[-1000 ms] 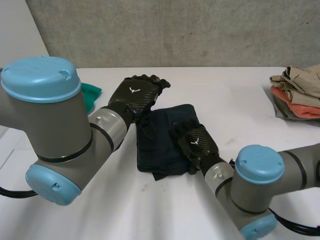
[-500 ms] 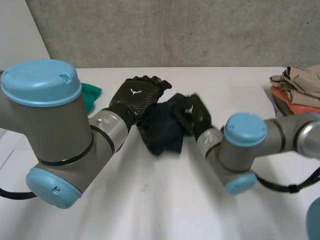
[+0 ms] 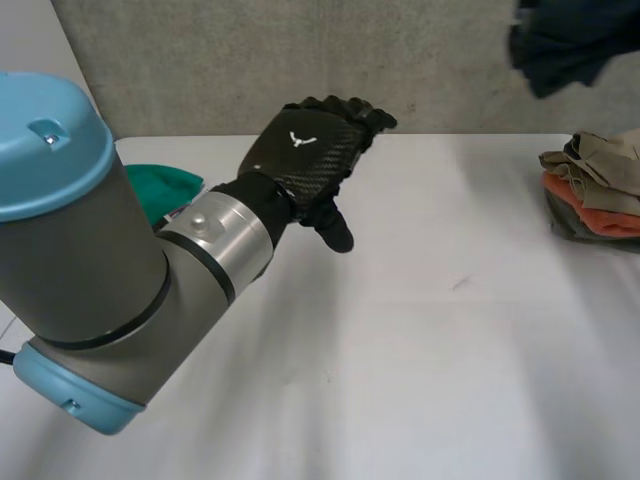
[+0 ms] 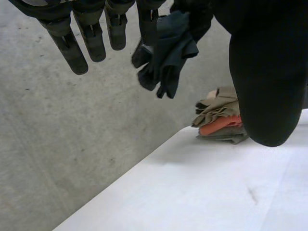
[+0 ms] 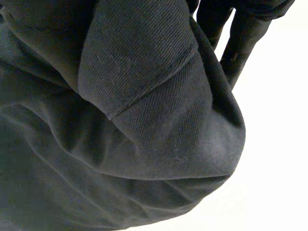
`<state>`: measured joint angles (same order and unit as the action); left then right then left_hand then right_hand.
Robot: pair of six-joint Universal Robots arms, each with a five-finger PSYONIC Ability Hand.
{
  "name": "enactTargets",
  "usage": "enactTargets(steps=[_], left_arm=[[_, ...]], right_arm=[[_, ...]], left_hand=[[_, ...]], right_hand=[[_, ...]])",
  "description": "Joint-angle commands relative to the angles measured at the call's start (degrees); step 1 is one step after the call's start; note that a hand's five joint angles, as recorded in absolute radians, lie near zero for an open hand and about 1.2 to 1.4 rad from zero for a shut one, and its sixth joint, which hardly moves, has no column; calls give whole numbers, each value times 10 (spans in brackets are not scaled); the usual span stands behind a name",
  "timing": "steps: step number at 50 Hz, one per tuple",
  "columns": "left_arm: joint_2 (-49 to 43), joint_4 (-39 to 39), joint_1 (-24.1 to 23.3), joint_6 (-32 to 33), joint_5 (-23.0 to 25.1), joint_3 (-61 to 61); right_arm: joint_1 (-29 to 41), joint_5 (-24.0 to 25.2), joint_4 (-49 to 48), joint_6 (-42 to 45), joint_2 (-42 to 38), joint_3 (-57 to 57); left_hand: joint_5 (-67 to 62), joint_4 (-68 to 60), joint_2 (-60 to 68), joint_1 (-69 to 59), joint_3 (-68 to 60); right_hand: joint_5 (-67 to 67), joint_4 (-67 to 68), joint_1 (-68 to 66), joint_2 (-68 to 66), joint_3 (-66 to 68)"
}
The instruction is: Fold the laundry.
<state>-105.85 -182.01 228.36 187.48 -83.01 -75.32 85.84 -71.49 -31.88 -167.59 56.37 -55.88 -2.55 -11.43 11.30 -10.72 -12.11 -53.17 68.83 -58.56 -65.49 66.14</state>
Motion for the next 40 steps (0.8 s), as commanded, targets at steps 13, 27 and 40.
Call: enactTargets(steps=[13, 27, 40], left_arm=[[-15, -6, -31, -9, 17, -7], [-8, -5, -45, -12, 33, -19], [25, -7, -53, -12, 36, -26]], right_arm=[[-183, 203, -111, -139, -238, 11], [-202, 200, -113, -106, -132, -91], [-250, 10, 230, 43, 29, -136]], left_hand=[[10, -1, 3, -8, 6], [6, -5, 6, -12, 2], [13, 2, -1, -5, 9]], right_hand=[[-168, 112, -214, -145, 139], [532, -588, 486, 555, -561], [532, -588, 486, 555, -561]])
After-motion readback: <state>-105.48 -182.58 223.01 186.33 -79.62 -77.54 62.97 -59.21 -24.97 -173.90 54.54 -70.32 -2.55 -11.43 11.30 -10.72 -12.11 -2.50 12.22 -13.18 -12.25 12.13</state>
